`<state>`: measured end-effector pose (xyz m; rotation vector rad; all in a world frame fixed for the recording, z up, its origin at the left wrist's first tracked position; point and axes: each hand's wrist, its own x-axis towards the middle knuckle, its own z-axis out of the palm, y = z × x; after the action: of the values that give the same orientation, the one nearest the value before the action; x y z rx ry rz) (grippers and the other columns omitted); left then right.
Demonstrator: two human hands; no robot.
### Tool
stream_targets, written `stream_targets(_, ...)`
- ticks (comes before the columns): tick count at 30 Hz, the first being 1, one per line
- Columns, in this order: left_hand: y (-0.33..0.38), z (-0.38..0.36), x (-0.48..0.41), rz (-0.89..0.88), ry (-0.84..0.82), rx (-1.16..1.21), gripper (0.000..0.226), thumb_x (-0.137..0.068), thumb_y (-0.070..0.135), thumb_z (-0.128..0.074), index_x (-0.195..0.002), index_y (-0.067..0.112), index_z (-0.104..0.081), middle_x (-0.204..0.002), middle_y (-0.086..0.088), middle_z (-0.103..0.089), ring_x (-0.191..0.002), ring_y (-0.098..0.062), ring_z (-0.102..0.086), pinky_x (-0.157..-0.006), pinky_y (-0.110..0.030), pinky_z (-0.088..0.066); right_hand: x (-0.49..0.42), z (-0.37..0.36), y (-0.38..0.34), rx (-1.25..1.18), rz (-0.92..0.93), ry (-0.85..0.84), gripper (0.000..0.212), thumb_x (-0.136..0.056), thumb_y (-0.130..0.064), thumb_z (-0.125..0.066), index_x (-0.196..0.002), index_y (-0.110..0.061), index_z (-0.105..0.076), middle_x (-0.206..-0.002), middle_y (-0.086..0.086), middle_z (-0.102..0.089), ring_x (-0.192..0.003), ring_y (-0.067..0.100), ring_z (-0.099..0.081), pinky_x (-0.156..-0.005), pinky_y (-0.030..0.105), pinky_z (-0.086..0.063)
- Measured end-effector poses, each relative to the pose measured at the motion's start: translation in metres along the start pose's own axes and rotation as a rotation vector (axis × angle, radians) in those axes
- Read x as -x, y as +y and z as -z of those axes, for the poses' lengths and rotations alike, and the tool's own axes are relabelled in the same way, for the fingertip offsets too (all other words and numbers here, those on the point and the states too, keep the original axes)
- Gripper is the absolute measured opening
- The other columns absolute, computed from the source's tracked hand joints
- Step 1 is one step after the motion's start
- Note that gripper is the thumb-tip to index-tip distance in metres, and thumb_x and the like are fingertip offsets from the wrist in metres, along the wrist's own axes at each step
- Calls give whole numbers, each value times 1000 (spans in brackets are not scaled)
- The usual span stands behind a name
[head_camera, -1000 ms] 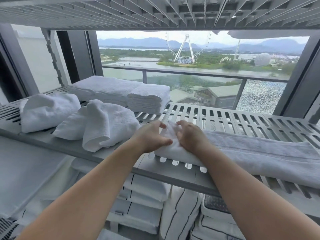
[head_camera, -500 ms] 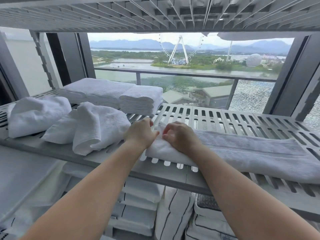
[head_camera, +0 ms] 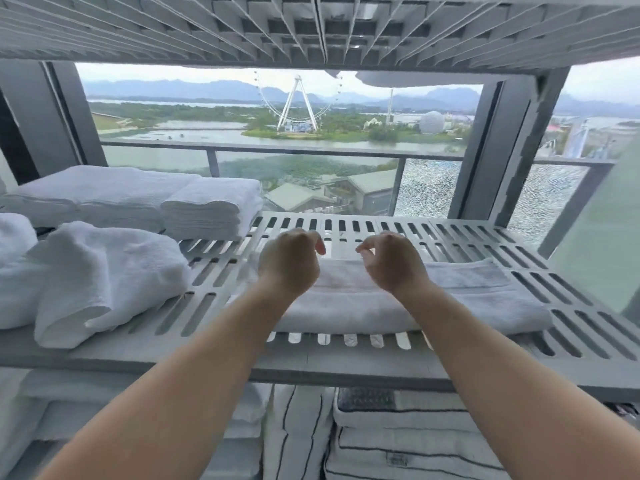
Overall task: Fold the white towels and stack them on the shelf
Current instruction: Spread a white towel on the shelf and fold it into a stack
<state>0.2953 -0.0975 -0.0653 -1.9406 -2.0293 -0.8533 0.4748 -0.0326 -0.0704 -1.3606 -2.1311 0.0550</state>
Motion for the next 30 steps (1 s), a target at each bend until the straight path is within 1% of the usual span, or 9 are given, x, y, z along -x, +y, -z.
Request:
stream_targets(3, 51, -23, -6, -102, -64, 56, 25, -94, 15, -53, -104, 26, -73, -110, 0, -69, -94, -23, -67, -82, -37, -55, 9, 32, 53, 146, -159, 36, 28, -91, -17, -54, -108, -16, -76, -108, 12, -73, -103, 33, -66, -89, 39, -53)
stream_targets(7, 108, -47, -10, -226, -156, 76, 26, -100, 31, -47, -114, 24, -69, -111, -2, -66, -98, -26, -66, -86, -41, -53, 31, 70, 119, 327, -399, 36, 23, -88, -29, -50, -91, -14, -67, -91, 10, -68, -86, 32, -62, -69, 36, -46)
stream_targets(10, 138, -63, -12, -251, -308, 75, 38, -101, 48, -41, -123, 26, -63, -127, -4, -61, -112, -25, -60, -94, -44, -49, 47, 84, 154, 427, -581, -5, 52, -89, -57, -49, -99, -10, -68, -105, 13, -69, -98, 31, -60, -81, 39, -46)
stream_targets(13, 152, -77, -10, -194, -498, 15, 57, -98, 63, -33, -138, 27, -52, -145, -7, -48, -128, -29, -50, -104, -54, -43, 55, 88, 171, 365, -679, -88, 75, -78, -77, -49, -112, -12, -67, -116, 12, -68, -106, 31, -62, -85, 40, -47)
stream_targets(16, 154, -88, -5, -195, -548, -114, 70, -95, 72, -22, -153, 33, -30, -164, -5, -25, -149, -29, -25, -117, -66, -19, 55, 87, 178, 226, -664, -118, 74, -76, -75, -57, -108, -9, -66, -109, 10, -68, -92, 29, -61, -74, 35, -47)
stream_targets(19, 153, -94, -4, -199, -578, -161, 73, -94, 74, -10, -157, 39, -10, -169, -1, -4, -155, -26, -4, -120, -63, 0, 56, 85, 179, 221, -610, -98, 60, -80, -69, -59, -97, -12, -62, -96, 8, -64, -84, 27, -58, -66, 33, -43)
stream_targets(23, 156, -94, -4, -162, -591, -214, 73, -91, 77, -5, -156, 45, -1, -168, 0, 5, -154, -29, 7, -118, -67, 5, 55, 80, 182, 144, -558, -134, 48, -88, -59, -59, -79, -12, -53, -85, 4, -56, -80, 25, -54, -69, 33, -44)
stream_targets(27, 160, -93, -1, -62, -578, -286, 72, -87, 81, -2, -153, 51, 2, -168, -1, 5, -153, -36, 6, -112, -75, 6, 57, 79, 181, 48, -406, -78, 44, -97, -43, -51, -69, -10, -54, -74, 8, -60, -77, 27, -62, -71, 37, -53)
stream_targets(30, 165, -89, 3, -36, -539, -251, 70, -92, 76, -8, -155, 47, -10, -168, -3, -6, -153, -35, -7, -114, -73, -6, 58, 76, 179, -111, -380, 42, 43, -98, -44, -52, -87, -4, -63, -77, 10, -64, -77, 30, -65, -70, 39, -55)
